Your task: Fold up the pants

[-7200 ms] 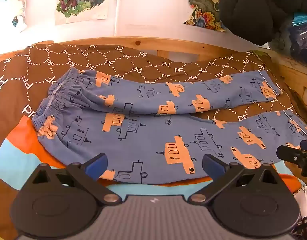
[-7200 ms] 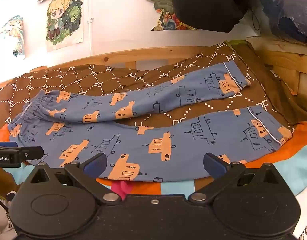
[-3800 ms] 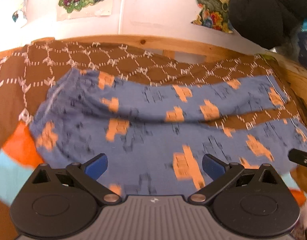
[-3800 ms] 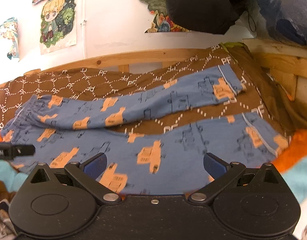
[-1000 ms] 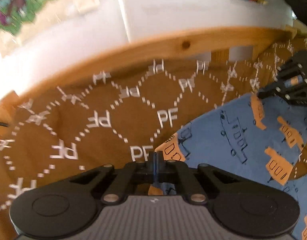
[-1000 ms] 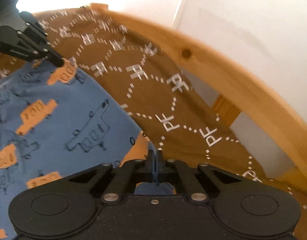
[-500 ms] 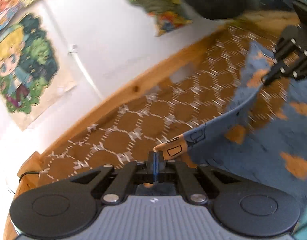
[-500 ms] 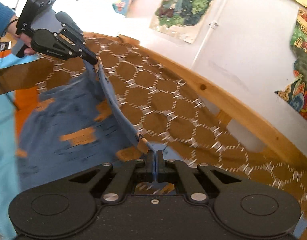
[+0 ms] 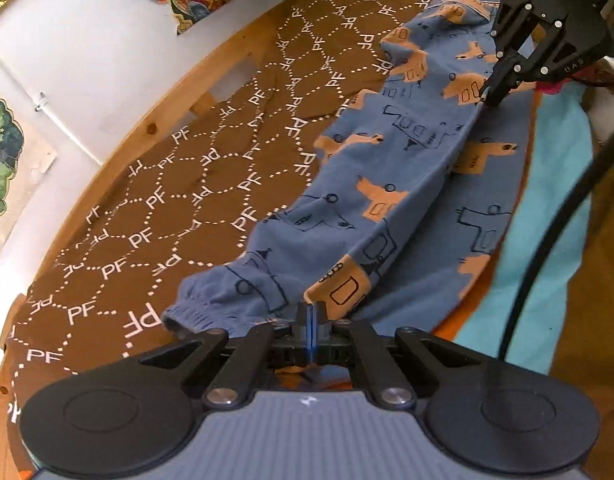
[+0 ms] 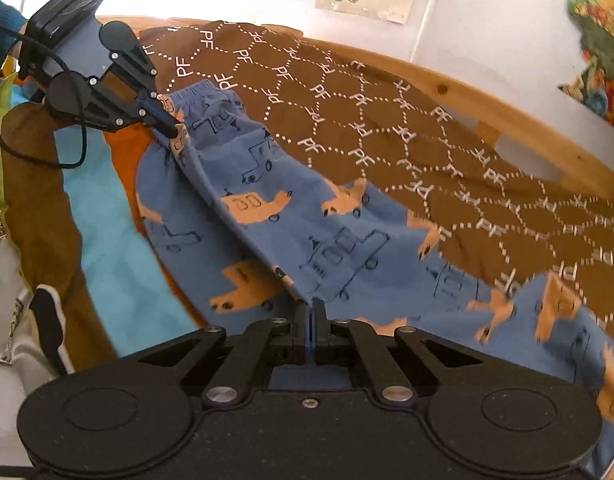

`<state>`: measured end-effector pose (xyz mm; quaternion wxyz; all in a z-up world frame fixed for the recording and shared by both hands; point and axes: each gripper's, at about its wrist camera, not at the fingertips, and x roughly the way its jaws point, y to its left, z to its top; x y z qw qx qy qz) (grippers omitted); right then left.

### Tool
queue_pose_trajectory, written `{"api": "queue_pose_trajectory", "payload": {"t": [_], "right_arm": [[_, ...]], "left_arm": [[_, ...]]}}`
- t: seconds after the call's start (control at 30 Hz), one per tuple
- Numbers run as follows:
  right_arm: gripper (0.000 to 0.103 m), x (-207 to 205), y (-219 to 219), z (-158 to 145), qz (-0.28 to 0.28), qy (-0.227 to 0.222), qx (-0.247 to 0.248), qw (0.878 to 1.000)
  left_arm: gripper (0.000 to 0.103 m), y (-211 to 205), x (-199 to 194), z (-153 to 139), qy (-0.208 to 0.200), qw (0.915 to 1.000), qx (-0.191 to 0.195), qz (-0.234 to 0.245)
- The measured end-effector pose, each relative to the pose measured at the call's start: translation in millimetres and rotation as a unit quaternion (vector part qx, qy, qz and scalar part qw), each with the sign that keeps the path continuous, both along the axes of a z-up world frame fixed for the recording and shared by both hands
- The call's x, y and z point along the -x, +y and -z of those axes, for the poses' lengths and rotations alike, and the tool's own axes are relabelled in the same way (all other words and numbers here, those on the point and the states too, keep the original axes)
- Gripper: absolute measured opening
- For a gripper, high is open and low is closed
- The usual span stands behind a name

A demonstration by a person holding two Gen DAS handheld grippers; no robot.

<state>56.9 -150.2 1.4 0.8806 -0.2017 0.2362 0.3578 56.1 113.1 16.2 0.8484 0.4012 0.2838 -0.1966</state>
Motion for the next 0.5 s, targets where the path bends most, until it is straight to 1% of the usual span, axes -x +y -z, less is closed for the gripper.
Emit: {"api": "queue_pose_trajectory", "payload": {"t": [0.13, 0.2, 0.33, 0.5], "right_arm": [[0.0, 8.4, -5.3, -5.5, -0.002, -0.002, -0.002, 1.0], [0.0, 15.0, -5.7, -6.9, -0.007, 0.001, 0.002, 1.0], [0.0, 24.7, -3.6, 0.2, -0.016, 0.006, 0.023, 1.0], [0.0, 26.2, -2.6, 6.0, -0.014, 0.013, 0.03, 0.999]], "left_arm": [[0.0, -2.0, 6.9, -1.2, 0.008, 0.9999, -0.001, 0.011], [0.0, -3.0, 8.3, 1.8, 0.019, 0.9996, -0.007, 0.017], [0.0, -5.8, 7.2, 10.8, 0.044, 0.9979, -0.031, 0.036], [0.002, -6.9, 2.0, 18.0, 0.079, 0.9954, -0.038, 0.039]]}}
